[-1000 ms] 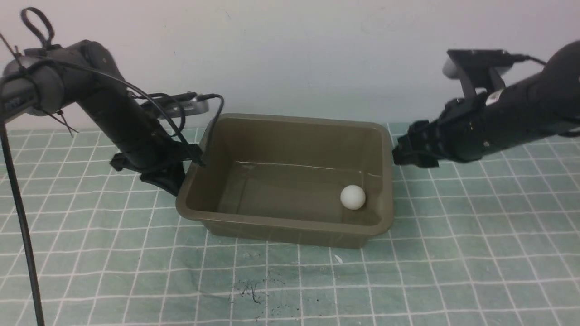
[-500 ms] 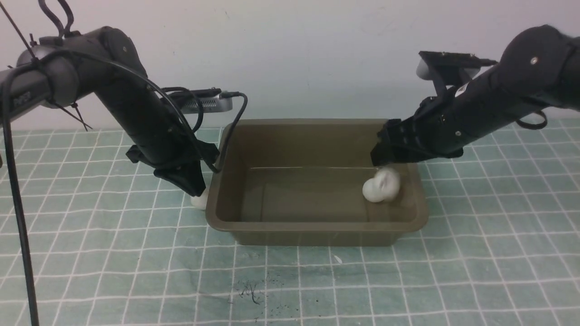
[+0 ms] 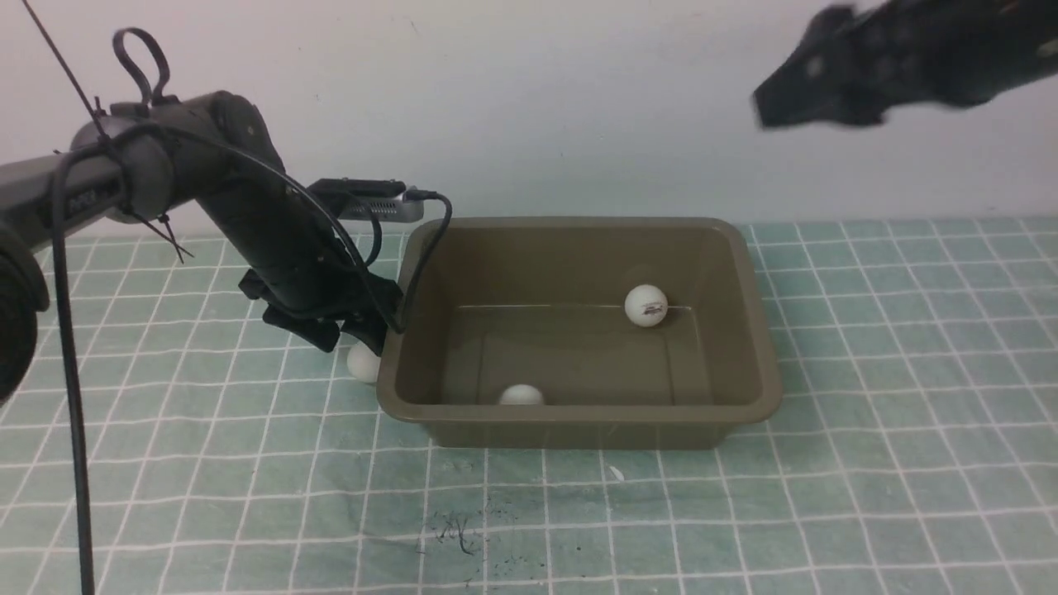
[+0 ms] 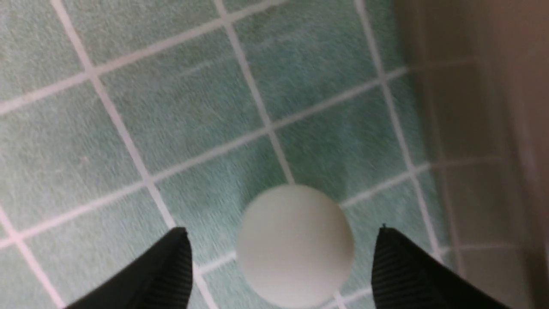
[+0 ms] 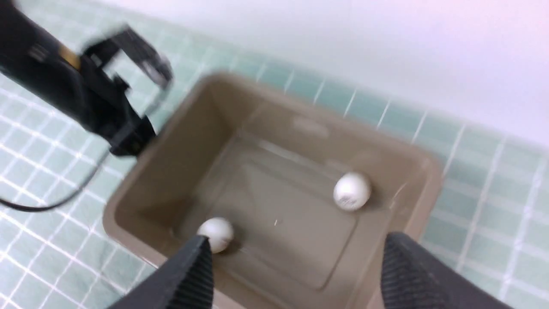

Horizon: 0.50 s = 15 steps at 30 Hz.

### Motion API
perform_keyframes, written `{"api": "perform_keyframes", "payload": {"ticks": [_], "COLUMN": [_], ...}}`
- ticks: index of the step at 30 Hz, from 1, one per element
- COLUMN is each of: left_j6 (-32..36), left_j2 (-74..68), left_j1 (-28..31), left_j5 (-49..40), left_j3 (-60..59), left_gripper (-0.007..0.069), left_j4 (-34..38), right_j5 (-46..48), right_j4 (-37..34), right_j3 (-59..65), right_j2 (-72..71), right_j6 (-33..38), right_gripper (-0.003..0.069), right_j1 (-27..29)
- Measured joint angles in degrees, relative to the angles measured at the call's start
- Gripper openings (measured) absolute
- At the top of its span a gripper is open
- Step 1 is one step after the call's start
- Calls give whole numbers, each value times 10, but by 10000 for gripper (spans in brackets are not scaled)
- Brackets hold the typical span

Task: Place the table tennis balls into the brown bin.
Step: 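Reach for and grasp a ping pong ball on the table beside the basket, then drop the ball into the bin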

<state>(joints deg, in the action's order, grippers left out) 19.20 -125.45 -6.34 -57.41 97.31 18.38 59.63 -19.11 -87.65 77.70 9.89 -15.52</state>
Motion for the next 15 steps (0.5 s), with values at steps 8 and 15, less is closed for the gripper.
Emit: {"api": "perform_keyframes", "payload": {"ticks": [8, 15], "left_j6": [-8, -39], "left_j2": [-5, 82], "left_j1": [1, 10], "left_j5": [-23, -56], "left_j3": [4, 48], "left_gripper": [334, 334], "left_j4": [-28, -26], "right_j5": [14, 28], "right_j4": [37, 77], "right_j3": [-1, 54], "right_j2": [-114, -287], "right_j6": [-32, -71], "right_gripper": [411, 151], "right_j1": [0, 0]}}
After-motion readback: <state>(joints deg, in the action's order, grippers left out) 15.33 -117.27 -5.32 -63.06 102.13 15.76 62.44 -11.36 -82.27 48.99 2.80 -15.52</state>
